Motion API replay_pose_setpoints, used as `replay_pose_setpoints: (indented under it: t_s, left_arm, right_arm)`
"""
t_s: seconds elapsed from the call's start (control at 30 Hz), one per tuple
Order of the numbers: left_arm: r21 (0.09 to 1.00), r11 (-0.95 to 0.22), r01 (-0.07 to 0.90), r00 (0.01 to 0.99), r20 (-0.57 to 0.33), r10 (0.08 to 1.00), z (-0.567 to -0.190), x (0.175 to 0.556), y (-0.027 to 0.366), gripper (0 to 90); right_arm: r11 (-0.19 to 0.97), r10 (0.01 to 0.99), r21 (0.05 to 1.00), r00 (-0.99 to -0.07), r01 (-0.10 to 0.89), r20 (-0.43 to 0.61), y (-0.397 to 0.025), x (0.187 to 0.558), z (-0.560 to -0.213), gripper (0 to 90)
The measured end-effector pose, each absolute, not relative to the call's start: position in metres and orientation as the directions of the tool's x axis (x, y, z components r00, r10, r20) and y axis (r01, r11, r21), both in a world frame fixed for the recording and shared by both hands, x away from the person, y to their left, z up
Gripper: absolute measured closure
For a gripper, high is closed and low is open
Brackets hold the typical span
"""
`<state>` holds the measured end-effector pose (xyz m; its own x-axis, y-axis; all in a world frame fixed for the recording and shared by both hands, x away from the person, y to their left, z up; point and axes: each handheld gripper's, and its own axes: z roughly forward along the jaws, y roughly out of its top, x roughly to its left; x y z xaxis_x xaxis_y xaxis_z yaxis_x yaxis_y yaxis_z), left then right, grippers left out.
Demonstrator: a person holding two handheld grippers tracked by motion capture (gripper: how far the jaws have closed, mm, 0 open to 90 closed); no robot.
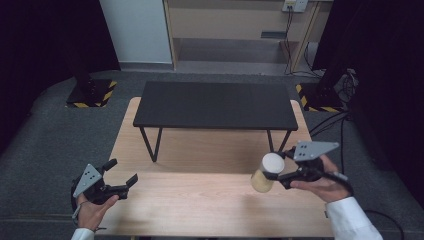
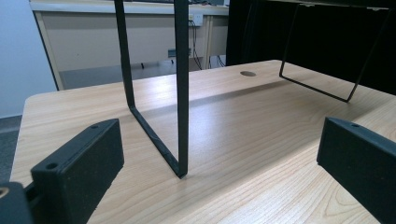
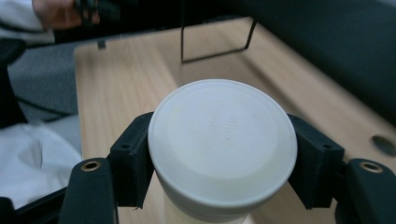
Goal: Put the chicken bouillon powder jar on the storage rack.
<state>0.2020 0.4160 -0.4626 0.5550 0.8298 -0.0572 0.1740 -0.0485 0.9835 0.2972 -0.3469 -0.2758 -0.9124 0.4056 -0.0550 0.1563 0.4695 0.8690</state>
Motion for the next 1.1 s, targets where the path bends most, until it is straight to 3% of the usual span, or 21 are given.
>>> replay_pose_setpoints:
  t_s: [0.27,0.57,0.77,1.1]
  left_arm:
    - [0.984,-0.048,0.170,0.557,-0.056,0.829,-0.462,0.202,0.416,0.0]
    - [0.985,-0.046,0.166,0.556,-0.055,0.829,-0.462,0.201,0.417,0.0]
    - [0.985,-0.045,0.166,0.554,-0.055,0.830,-0.462,0.201,0.417,0.0]
    - [0.985,-0.037,0.167,0.552,-0.062,0.831,-0.463,0.201,0.418,0.0]
  right_arm:
    - [0.458,0.505,0.876,-0.856,0.153,-0.114,-0.339,0.291,-0.179,33.2]
    - [0.453,0.581,0.875,-0.801,0.171,-0.144,-0.320,0.319,-0.115,33.2]
    - [0.442,0.647,0.869,-0.750,0.221,-0.138,-0.303,0.352,-0.106,33.2]
    - [0.367,0.774,0.875,-0.625,0.316,-0.100,-0.291,0.394,-0.130,33.2]
